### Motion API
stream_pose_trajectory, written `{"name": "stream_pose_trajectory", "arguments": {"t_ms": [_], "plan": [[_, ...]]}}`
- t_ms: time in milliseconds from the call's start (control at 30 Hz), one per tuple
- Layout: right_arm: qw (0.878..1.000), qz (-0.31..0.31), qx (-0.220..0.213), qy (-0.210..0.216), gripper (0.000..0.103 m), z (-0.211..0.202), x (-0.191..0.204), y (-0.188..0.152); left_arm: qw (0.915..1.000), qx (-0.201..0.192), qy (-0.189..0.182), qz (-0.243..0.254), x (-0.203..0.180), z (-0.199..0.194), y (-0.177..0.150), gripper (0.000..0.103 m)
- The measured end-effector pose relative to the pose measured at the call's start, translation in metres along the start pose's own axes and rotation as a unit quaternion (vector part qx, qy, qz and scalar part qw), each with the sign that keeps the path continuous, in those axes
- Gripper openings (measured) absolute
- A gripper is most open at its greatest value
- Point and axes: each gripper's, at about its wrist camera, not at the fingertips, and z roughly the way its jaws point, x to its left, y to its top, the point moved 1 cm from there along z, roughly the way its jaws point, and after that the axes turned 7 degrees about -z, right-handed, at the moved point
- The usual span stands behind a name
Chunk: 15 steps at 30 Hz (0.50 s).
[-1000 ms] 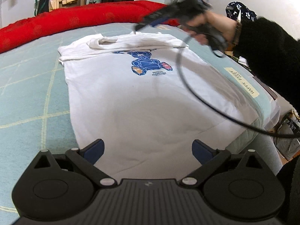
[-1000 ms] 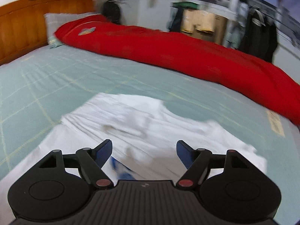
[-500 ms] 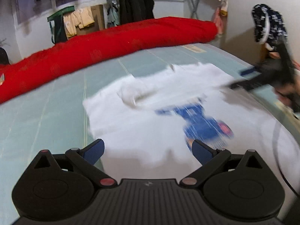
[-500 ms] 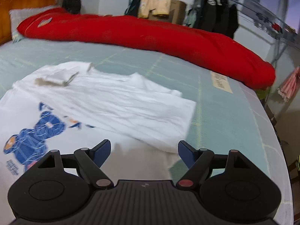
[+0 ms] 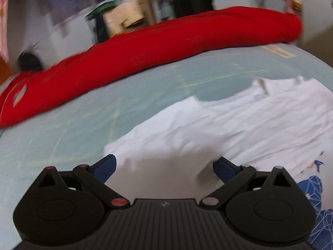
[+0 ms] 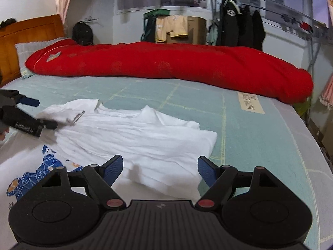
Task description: Fold clothes
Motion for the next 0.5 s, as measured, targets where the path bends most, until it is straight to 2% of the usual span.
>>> {"name": "stream_pose_trajectory", "arguments": {"t_ms": [67, 167, 233, 333, 433, 500], "plan": [[1.000, -0.011, 0.003, 0.000, 0.082, 0.002, 0.002, 0.000, 0.9998, -0.002, 0.007, -0.018, 0.019, -0.007, -0.008, 0.099], [1.000, -0.027, 0.008, 0.007, 0.082, 0.008, 0.006, 0.001, 0.9973, 0.019, -0.010, -0.070, 0.047, -0.015, -0.016, 0.099], [0.999, -0.032, 0.004, 0.015, 0.082, 0.013, 0.009, 0.005, 0.9954, 0.009, -0.006, -0.095, 0.059, -0.024, -0.016, 0.099], [0.999, -0.026, -0.003, 0.026, 0.082, 0.024, 0.014, 0.015, 0.9895, -0.017, -0.037, -0.139, 0.066, -0.035, -0.007, 0.099], [0.999, -0.022, 0.004, 0.038, 0.082, 0.039, 0.019, 0.018, 0.9845, 0.006, -0.072, -0.160, 0.067, -0.021, 0.001, 0.100], [0.999, -0.018, 0.020, 0.047, 0.082, 0.047, 0.020, 0.014, 0.9858, 0.009, -0.050, -0.160, 0.066, -0.013, 0.002, 0.100]]}}
